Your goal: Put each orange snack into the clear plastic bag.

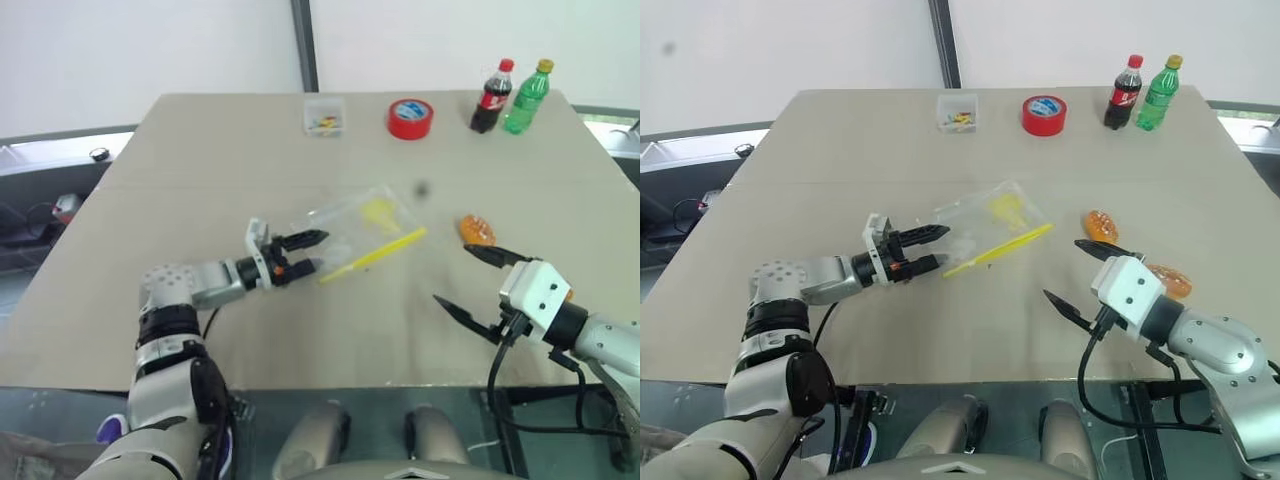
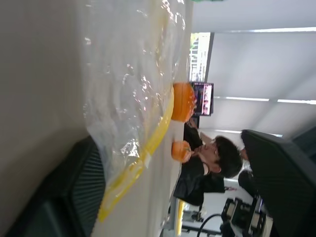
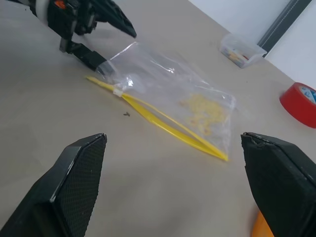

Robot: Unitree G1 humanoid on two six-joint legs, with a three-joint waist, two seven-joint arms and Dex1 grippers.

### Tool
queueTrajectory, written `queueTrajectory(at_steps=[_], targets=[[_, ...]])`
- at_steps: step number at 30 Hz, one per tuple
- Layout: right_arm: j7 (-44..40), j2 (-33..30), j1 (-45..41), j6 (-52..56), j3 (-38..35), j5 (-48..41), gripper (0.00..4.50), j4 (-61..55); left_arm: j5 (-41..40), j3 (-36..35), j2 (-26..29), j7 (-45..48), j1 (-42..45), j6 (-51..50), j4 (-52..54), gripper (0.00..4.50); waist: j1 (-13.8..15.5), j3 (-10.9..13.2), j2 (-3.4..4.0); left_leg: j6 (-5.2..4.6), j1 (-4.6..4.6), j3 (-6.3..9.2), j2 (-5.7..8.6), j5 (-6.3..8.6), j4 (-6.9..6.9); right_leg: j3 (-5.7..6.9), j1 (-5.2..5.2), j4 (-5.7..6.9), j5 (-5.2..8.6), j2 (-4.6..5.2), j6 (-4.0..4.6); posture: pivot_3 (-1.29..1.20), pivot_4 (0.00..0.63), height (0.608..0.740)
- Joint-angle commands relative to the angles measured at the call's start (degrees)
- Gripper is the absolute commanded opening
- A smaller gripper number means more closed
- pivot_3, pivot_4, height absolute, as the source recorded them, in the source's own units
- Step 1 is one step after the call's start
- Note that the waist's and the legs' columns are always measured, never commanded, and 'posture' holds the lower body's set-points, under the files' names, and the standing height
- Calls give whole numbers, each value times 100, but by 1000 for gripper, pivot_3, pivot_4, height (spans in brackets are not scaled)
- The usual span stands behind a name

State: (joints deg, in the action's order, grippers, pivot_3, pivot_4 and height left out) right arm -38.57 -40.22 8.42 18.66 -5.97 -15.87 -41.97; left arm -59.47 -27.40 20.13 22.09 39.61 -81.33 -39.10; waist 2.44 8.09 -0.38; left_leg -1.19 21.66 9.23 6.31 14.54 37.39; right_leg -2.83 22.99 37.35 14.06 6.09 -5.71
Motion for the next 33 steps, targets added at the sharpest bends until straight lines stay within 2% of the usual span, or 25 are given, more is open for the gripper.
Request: queueTrajectory(at_steps=[1,6,7,11,15,19,24,31,32,33], targets=[[91,30,-125,-22,63,76,4500,-188,227,-50,-271,-65,112,93,-435,2614,-4,0,0,-1,0,1,0,0,0,0,-1,0,0,0,-1,0,150,740],[165,51,-311,-108,278,313,4500,-104,54,-487,-496,-280,199,-239,-290,360,-33,0,0,3,2,3,-1,-2,0,1,2,0,1,-1,-2,0,150,740],[190,41,-355,-155,381,458,4500,-75,3,-574,-542,-333,200,-331,-211,72,-30,0,0,3,2,5,-1,-2,0,2,2,0,1,-1,-2,0,150,740],[406,131,-657,-373,963,1182,4500,196,-190,-969,-668,-608,281,-628,-23,72,-45,7,-11,4,10,13,1,-3,1,10,5,-3,1,0,-2,0,150,740],[822,298,-1238,-719,1812,2455,4500,1064,-495,-1321,-760,-878,341,-1033,276,72,-132,18,-29,6,11,13,2,-4,0,9,12,-1,0,-1,-1,0,150,740],[1519,802,-2091,-1284,2518,3563,4500,2582,-1478,-1161,-624,-1126,131,-1117,634,72,-224,34,-56,10,26,4,2,-6,0,-4,38,22,-1,-2,2,0,150,740],[2280,1326,-2792,-1866,2721,4160,4500,3971,-2694,-812,-386,-1658,-229,-1117,1011,72,-344,40,-65,13,38,-13,-6,-8,-3,-24,64,35,-2,-7,5,0,150,740],[3010,1878,-3712,-2557,2684,4343,4500,5706,-3678,-608,-407,-2607,-484,-782,1224,72,-344,41,-66,15,29,-24,-11,-9,-3,-34,63,40,-3,-13,7,0,150,740],[3044,1919,-3791,-2652,2678,4332,3957,5867,-3843,-531,-422,-2751,-542,-677,1286,0,-344,41,-66,15,30,-24,-11,-9,-3,-34,63,39,-3,-14,7,0,150,740],[3014,1956,-3856,-2765,2669,4274,3632,6020,-4055,-432,-430,-2892,-616,-563,1382,0,-345,41,-67,15,31,-24,-11,-9,-4,-36,63,38,-3,-13,8,0,150,740]])
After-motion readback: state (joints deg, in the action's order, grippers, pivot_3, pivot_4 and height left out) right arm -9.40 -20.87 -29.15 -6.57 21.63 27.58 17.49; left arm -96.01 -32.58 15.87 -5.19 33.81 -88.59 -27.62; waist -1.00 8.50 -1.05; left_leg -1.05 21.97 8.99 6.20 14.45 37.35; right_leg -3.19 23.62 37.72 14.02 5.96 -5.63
